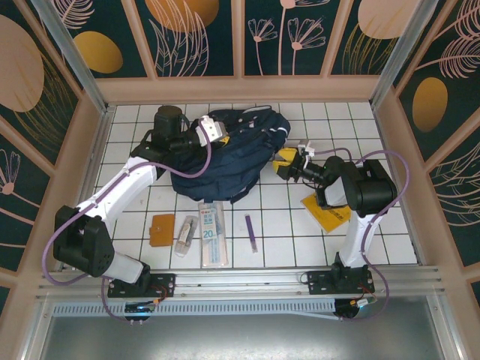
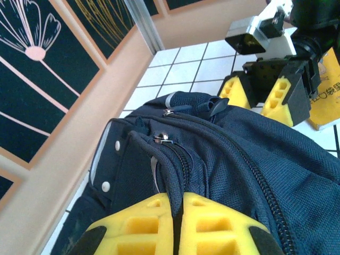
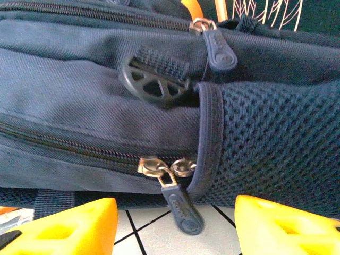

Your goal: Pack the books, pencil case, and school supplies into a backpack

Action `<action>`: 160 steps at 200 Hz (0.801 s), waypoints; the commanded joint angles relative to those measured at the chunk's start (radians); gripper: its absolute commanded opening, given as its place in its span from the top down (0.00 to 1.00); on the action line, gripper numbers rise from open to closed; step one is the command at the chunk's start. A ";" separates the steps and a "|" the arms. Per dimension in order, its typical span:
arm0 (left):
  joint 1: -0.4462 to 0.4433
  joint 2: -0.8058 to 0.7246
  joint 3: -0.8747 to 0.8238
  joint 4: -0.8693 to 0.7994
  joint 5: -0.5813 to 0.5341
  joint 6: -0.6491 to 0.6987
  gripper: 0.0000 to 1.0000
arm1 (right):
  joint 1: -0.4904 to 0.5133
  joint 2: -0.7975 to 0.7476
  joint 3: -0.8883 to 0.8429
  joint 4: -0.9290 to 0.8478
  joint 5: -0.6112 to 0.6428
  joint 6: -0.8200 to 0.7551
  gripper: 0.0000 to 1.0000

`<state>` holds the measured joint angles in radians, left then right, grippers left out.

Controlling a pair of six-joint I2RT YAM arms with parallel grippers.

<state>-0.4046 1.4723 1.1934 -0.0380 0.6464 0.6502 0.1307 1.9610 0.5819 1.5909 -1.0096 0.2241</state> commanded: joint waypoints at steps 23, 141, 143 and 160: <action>0.001 -0.026 0.080 0.125 0.110 0.015 1.00 | 0.015 -0.011 0.035 0.033 -0.033 0.014 0.45; 0.002 0.053 0.103 0.117 -0.005 0.017 1.00 | 0.071 -0.130 -0.084 0.087 0.006 -0.043 1.00; 0.002 0.055 0.103 0.114 -0.004 0.019 1.00 | 0.072 -0.133 -0.086 0.083 0.008 -0.045 1.00; 0.001 0.073 0.104 0.105 -0.012 0.036 1.00 | 0.094 -0.184 -0.090 -0.003 0.034 -0.082 1.00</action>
<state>-0.4046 1.5311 1.2385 -0.0345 0.6304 0.6472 0.1913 1.8606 0.5003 1.5936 -0.9981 0.2070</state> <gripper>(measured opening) 0.053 0.052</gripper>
